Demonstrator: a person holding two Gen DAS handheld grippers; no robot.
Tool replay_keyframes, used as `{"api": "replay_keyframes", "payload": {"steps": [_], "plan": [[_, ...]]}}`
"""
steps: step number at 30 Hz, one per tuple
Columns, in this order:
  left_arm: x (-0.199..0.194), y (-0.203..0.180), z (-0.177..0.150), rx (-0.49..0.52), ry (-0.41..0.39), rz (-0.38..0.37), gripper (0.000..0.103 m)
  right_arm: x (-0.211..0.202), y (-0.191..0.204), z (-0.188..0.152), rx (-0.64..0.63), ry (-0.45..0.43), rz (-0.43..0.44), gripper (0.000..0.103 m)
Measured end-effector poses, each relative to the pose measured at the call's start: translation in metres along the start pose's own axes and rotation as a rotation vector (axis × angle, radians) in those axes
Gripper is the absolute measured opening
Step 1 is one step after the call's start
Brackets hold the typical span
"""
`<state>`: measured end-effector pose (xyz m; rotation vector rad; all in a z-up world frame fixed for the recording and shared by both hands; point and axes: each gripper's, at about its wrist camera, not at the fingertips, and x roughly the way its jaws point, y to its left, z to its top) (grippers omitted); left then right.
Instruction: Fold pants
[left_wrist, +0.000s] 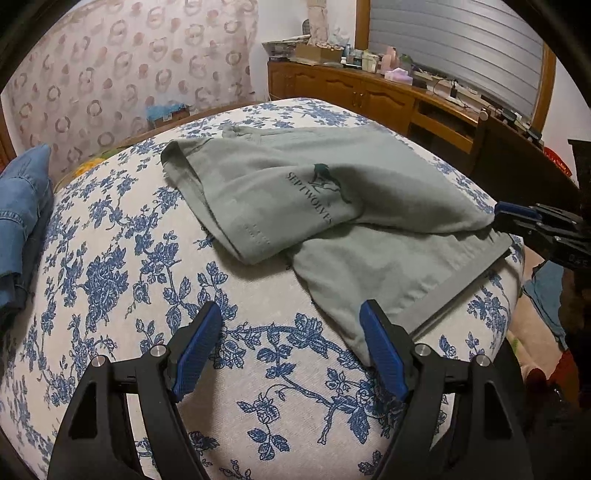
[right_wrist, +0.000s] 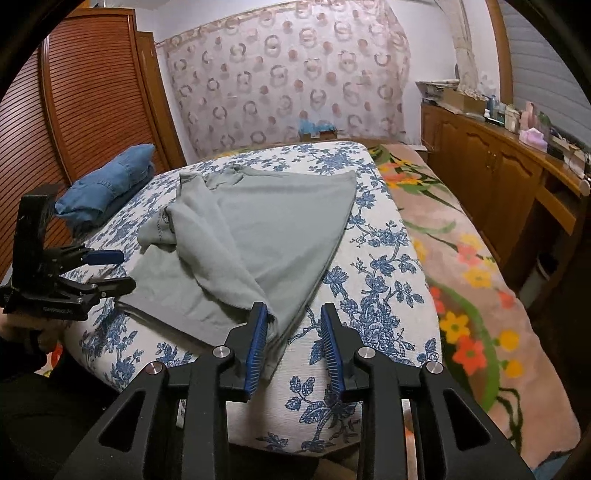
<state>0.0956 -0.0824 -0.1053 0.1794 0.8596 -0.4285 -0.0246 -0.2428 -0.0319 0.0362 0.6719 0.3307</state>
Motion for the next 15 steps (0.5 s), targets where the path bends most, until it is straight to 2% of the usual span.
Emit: {"api": "replay_keyframes", "payload": {"steps": [7,15], "plan": [[-0.014,0.006,0.001,-0.017,-0.045,0.011,0.078,-0.006,0.005,0.008,-0.019,-0.029,0.017,0.031],[-0.037,0.032,0.008,-0.091,-0.124,0.072,0.08,0.001,0.027,0.021,-0.07,-0.06,0.062,0.036]]}}
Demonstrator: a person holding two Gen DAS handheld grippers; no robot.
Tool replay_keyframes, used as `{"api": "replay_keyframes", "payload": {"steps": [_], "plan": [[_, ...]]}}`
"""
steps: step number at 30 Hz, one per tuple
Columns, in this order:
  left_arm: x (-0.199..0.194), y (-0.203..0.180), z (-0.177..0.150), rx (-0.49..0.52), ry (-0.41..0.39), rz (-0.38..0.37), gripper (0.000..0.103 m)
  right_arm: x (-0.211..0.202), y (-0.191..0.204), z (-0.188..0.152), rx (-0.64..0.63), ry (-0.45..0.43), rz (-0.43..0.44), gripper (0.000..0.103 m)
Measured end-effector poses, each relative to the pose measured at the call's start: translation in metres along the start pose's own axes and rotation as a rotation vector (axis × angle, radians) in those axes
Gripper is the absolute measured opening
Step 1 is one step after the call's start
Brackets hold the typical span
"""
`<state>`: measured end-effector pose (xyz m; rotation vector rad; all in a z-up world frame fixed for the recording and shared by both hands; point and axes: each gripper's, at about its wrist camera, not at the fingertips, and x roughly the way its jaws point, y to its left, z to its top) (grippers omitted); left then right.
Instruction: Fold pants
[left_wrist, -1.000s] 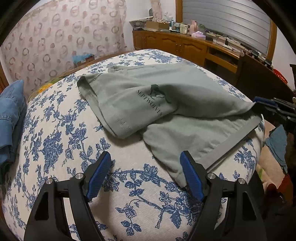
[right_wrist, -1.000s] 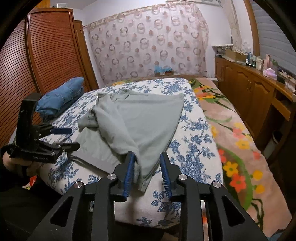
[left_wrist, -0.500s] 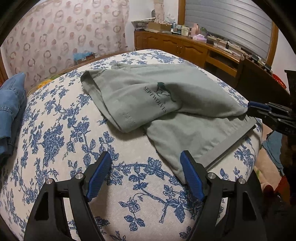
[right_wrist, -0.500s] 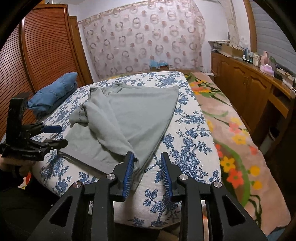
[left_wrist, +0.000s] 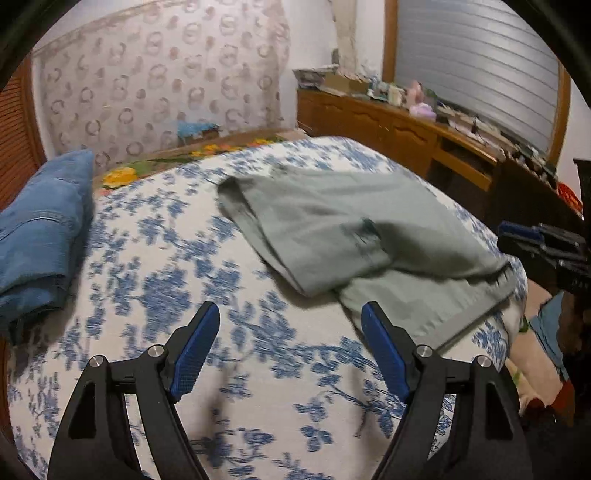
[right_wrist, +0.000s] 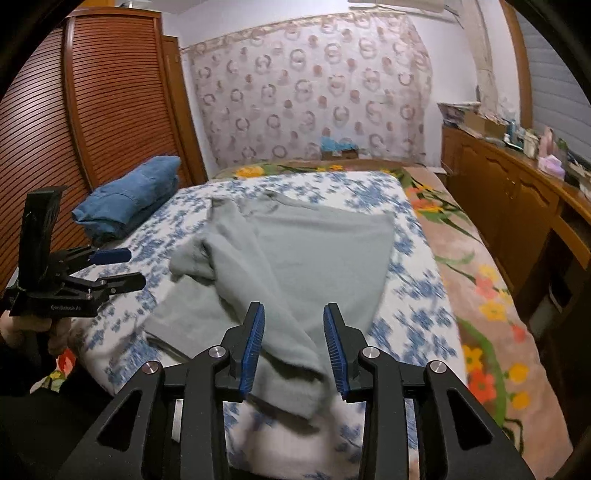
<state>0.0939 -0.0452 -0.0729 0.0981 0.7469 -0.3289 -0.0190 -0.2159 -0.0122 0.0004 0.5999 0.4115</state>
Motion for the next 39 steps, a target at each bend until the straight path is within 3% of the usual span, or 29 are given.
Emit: {"api": "replay_keyframes", "payload": {"steps": [3,20,23,39], "plan": [[-0.003,0.009,0.002,-0.021,-0.014,0.005,0.087,0.008,0.006,0.003,-0.016,-0.003,0.023,0.038],[-0.012,0.047,-0.003,-0.123,-0.039,0.026,0.092,0.06,0.026,0.031,-0.117,0.026,0.144,0.044],[-0.016,0.053,-0.004,-0.128,-0.054,0.042,0.103,0.07,0.033,0.034,-0.143,0.037,0.152,0.045],[-0.021,0.075,-0.014,-0.167,-0.061,0.079,0.103,0.133,0.068,0.054,-0.282,0.141,0.22,0.045]]}}
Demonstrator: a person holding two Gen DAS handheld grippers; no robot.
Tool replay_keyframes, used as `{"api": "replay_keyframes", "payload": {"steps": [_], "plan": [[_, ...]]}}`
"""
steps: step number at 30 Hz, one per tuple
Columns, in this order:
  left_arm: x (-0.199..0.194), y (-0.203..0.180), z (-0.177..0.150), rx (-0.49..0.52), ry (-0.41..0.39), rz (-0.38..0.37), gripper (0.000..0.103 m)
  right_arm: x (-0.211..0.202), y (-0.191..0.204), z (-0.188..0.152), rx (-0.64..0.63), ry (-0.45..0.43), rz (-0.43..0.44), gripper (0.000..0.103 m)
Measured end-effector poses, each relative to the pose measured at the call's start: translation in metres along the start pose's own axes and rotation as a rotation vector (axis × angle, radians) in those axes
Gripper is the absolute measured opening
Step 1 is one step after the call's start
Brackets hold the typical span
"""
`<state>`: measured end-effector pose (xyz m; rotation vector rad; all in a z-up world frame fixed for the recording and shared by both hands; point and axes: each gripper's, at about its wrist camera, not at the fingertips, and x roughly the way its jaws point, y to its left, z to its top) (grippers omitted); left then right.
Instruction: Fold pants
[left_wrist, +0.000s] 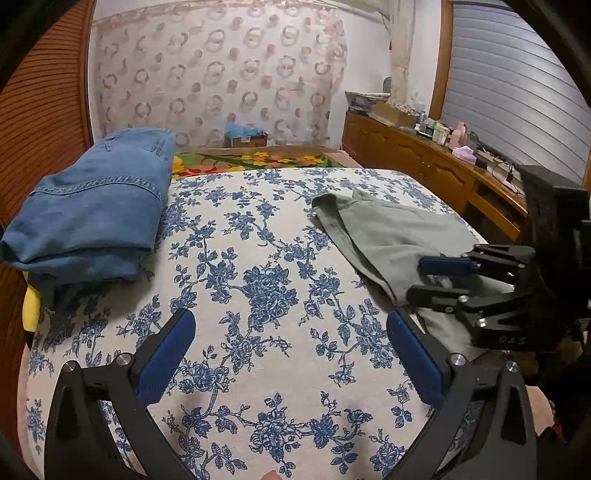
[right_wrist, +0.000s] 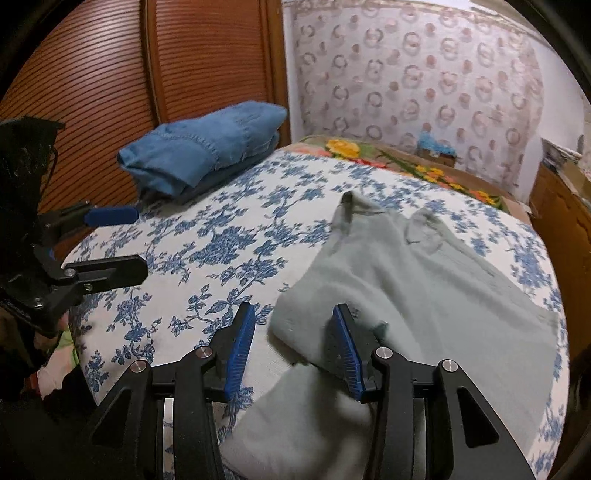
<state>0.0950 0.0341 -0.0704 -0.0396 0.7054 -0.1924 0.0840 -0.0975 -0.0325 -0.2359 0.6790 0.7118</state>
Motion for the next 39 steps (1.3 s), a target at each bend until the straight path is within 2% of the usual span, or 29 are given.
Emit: {"api": "replay_keyframes", "payload": {"steps": [6,9,12,14,16,22,26,33,39], "plan": [[0.001,0.002,-0.003,0.003,0.009,0.008,0.103,0.026,-0.002,0.007,-0.024,0.077,-0.011,0.045],[0.002,0.003,-0.004,0.003,0.016,0.006,0.103,0.033,-0.001,0.009,-0.036,0.087,-0.011,0.045],[0.003,0.001,-0.005,0.01,0.025,0.01,0.103,0.036,0.003,0.012,-0.062,0.088,-0.054,0.028],[0.003,-0.002,-0.005,0.017,0.026,0.004,0.103,0.034,0.003,0.011,-0.059,0.084,-0.074,0.01],[0.003,-0.005,-0.005,0.024,0.028,-0.005,0.103,0.029,-0.001,0.011,-0.04,0.069,-0.067,0.007],[0.01,-0.014,-0.001,0.039,0.032,-0.032,0.103,-0.006,-0.021,0.019,0.019,-0.042,-0.062,0.006],[0.019,-0.025,0.005,0.054,0.036,-0.057,0.103,-0.026,-0.041,0.02,0.034,-0.088,-0.115,0.006],[0.034,-0.05,0.019,0.102,0.049,-0.096,0.103,-0.043,-0.088,0.015,0.105,-0.098,-0.185,0.006],[0.051,-0.066,0.031,0.131,0.069,-0.119,0.103,-0.037,-0.119,0.01,0.151,-0.071,-0.228,0.006]]}}
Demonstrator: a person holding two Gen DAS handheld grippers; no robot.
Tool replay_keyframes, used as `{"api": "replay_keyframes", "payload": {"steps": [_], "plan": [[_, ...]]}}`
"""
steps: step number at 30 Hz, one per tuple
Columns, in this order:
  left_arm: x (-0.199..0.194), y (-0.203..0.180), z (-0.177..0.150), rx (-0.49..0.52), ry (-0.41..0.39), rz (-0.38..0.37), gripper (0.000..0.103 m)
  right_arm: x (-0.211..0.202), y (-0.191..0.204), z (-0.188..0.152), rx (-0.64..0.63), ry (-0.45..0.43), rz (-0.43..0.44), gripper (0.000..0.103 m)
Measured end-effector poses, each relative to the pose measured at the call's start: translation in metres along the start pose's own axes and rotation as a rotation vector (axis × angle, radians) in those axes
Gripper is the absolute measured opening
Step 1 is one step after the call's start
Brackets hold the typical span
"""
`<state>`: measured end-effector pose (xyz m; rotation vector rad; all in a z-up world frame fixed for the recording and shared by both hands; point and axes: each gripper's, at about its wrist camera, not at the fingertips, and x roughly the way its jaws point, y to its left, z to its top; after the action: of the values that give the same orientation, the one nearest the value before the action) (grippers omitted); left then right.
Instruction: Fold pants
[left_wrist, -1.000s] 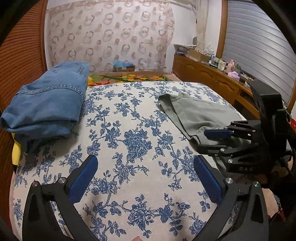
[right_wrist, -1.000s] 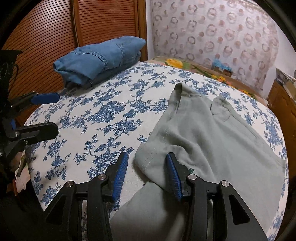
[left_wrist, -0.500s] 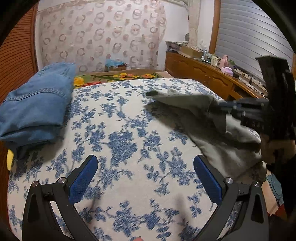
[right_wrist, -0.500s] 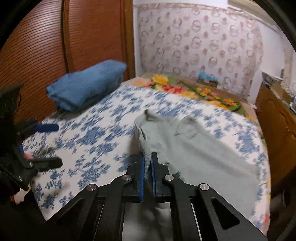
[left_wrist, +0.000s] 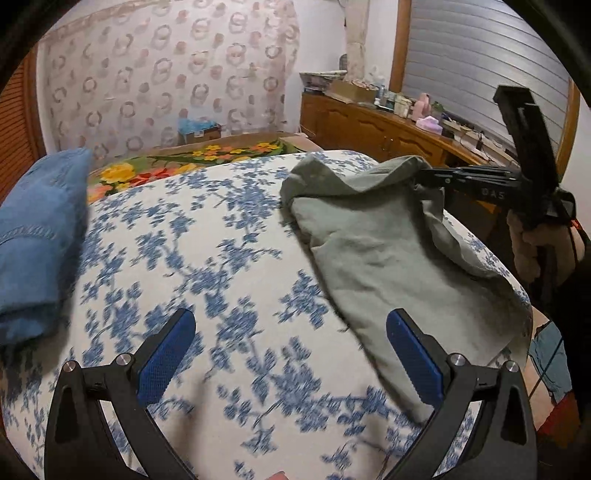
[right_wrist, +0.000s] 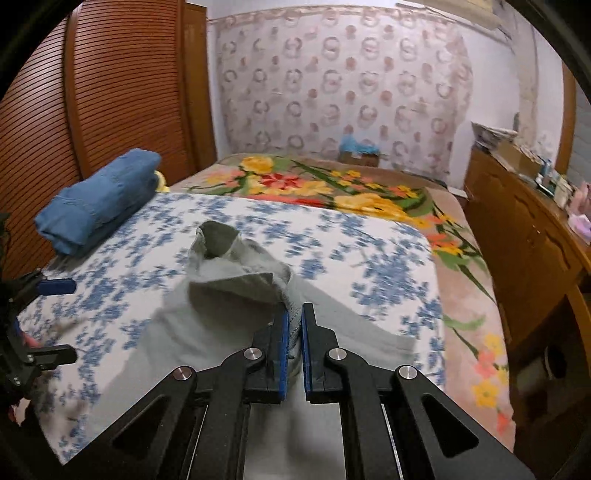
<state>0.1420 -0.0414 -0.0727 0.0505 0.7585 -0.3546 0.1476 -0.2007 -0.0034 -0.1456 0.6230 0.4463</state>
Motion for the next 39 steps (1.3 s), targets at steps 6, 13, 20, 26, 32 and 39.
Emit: {"api": "replay_keyframes", "payload": {"steps": [6,13,20,26,32,39], "plan": [[0.014,-0.012,0.012,0.031,0.017,-0.009,0.103,0.014,-0.013,0.006,0.022,0.017,-0.042,0.009],[0.035,-0.016,0.024,0.053,0.048,-0.013,0.103,0.009,-0.024,0.005,0.055,0.01,-0.094,0.025],[0.049,-0.017,0.031,0.059,0.065,-0.013,0.103,0.015,-0.012,0.001,-0.005,0.02,-0.043,0.026],[0.056,-0.02,0.032,0.072,0.079,-0.014,0.103,0.034,-0.026,-0.003,-0.018,0.074,-0.096,0.026],[0.06,-0.019,0.043,0.085,0.084,-0.019,0.103,0.044,-0.051,-0.01,0.028,0.127,-0.184,0.026],[0.086,-0.014,0.072,0.099,0.108,-0.011,0.103,0.046,-0.062,-0.012,0.056,0.144,-0.152,0.026]]}}
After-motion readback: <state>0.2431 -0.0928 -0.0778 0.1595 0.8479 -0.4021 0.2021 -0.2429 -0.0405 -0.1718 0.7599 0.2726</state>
